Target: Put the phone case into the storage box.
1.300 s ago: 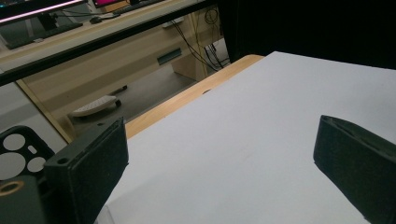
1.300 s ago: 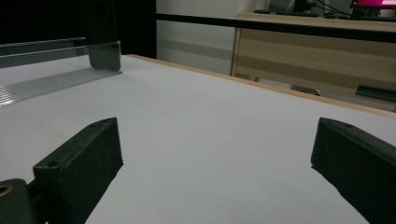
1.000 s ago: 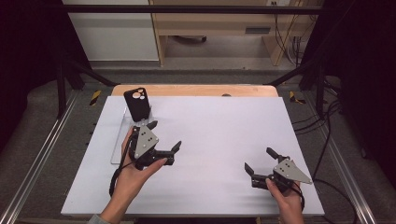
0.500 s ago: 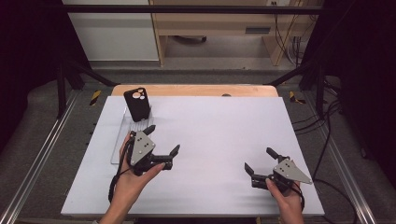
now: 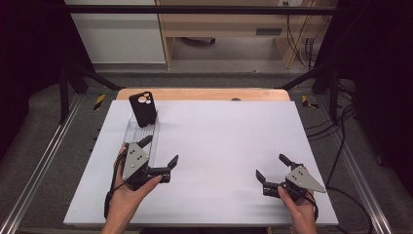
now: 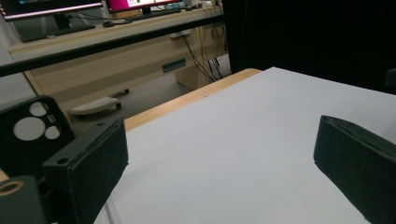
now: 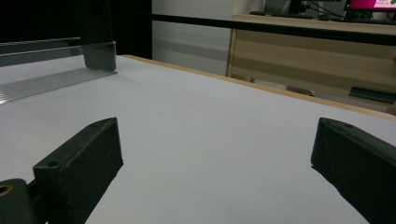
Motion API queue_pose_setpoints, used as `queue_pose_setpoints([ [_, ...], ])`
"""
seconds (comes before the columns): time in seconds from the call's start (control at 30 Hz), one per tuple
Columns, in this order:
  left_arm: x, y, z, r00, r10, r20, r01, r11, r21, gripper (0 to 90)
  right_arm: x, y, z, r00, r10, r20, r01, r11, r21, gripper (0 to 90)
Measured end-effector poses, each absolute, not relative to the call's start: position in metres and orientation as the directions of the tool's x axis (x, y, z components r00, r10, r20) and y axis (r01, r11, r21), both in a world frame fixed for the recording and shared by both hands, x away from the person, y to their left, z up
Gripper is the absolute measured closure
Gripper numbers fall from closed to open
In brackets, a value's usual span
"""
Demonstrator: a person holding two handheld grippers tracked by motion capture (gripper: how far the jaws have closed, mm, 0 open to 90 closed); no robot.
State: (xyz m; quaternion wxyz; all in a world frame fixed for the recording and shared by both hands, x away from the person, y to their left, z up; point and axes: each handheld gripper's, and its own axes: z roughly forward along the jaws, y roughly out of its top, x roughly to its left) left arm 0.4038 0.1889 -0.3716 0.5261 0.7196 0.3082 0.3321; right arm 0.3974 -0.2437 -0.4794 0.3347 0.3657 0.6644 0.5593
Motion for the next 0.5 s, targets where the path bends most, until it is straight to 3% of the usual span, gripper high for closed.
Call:
queue_pose_setpoints([
  [0.5, 0.389, 0.229, -0.371, 0.536, 0.838, 0.105, 0.099, -0.186, 0.978, 2.2, 0.397, -0.246, -0.478, -0.504, 0.863, -0.041, 0.109, 0.111, 0.988, 3.3],
])
